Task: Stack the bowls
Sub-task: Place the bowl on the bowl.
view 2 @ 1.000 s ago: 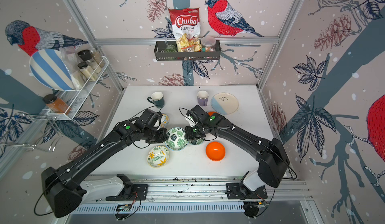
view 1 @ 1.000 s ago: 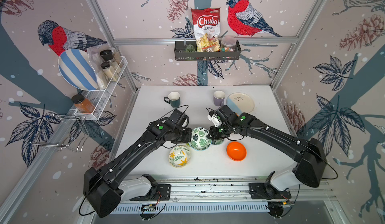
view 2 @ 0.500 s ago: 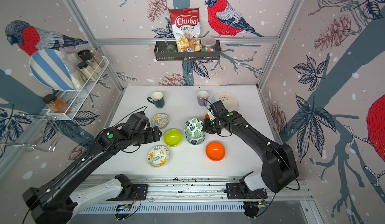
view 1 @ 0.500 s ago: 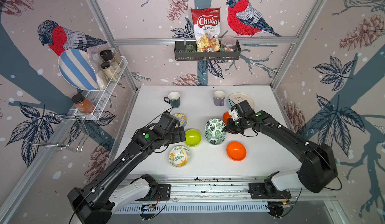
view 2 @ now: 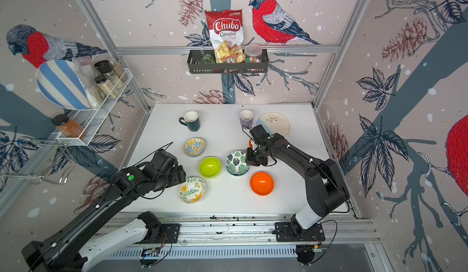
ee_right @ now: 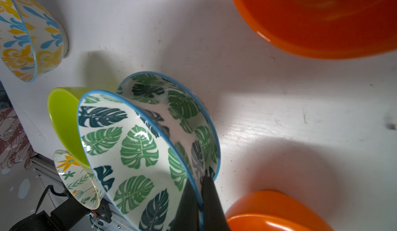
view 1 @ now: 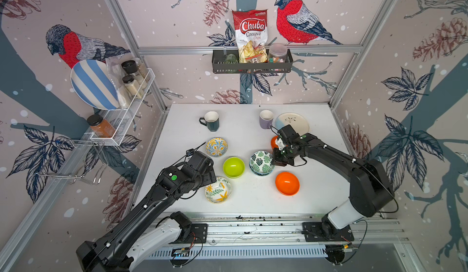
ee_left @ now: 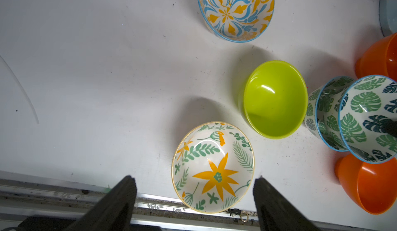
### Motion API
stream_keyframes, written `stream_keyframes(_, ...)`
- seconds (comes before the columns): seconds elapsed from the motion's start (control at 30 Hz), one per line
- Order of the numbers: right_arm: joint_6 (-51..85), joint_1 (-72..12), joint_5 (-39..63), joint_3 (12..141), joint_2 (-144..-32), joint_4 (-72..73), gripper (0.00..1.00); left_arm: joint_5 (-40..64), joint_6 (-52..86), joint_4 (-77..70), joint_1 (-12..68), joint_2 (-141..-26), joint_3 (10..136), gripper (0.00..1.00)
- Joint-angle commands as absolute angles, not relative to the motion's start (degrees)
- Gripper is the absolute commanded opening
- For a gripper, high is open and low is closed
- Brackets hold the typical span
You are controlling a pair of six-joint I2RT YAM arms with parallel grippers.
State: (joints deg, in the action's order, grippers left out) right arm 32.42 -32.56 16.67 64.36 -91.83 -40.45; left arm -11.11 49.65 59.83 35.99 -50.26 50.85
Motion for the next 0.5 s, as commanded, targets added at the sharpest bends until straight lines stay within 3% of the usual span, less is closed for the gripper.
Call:
stream_keyframes(0.0, 31.36, -33.23, 15.55, 65.04, -92.89, -39.67, 0.00, -12.09, 49.91, 60.22, 35.62, -50.36, 50.64, 0.87)
stream_keyframes(0.47, 31.38, -34.24, 15.06, 65.17, -95.01, -38.89, 0.00, -11.09, 49.30, 59.04, 35.28, -49.90, 49.31, 0.86)
